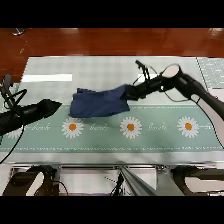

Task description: Fold the shirts.

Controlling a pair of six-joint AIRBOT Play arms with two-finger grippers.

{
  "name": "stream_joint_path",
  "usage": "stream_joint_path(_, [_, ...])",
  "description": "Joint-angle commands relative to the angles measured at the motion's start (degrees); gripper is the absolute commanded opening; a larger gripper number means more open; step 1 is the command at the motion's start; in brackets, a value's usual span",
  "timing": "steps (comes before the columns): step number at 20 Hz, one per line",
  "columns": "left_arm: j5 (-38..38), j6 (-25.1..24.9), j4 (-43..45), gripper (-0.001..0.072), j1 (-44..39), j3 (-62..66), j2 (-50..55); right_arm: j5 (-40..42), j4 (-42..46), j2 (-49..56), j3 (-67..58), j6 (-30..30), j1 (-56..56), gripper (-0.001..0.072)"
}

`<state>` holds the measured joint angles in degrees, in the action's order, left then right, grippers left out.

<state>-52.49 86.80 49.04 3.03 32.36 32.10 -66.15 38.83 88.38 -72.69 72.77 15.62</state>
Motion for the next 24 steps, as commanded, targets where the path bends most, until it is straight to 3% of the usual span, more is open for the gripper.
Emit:
stream_joint_path(1, [0.02, -0.17, -0.02, 0.0018, 0.04, -0.02, 0.04, -8.46, 7.65, 0.09, -16.15, 4.22, 0.13, 0.0023])
stream_joint_path(5, [0.02, -0.20, -0.02, 0.0018, 0.02, -0.02, 0.04, -15.72, 19.50, 0.00, -31.41, 11.54, -2.05, 0.0023])
stream_joint_path(9, [0.02, -0.20, -0.02, 0.0018, 0.04, -0.02, 0.04, -18.21, 20.61, -2.43, -39.17, 15.58, -9.81, 0.0023])
stream_joint_path(14, [0.00, -0.20, -0.02, 0.0018, 0.04, -0.02, 0.04, -20.87, 20.02, -9.05, -40.46, 21.44, -25.55, 0.0023])
stream_joint_path(22, [0.02, -0.20, -0.02, 0.0018, 0.04, -0.02, 0.04, -39.69, 21.68, -16.22, -40.41, 25.05, -53.05, 0.0021])
stream_joint_path(24, [0.04, -0.20, -0.02, 0.0018, 0.04, -0.02, 0.04, -40.15, 21.75, -18.67, -38.80, 25.75, -57.90, 0.0020])
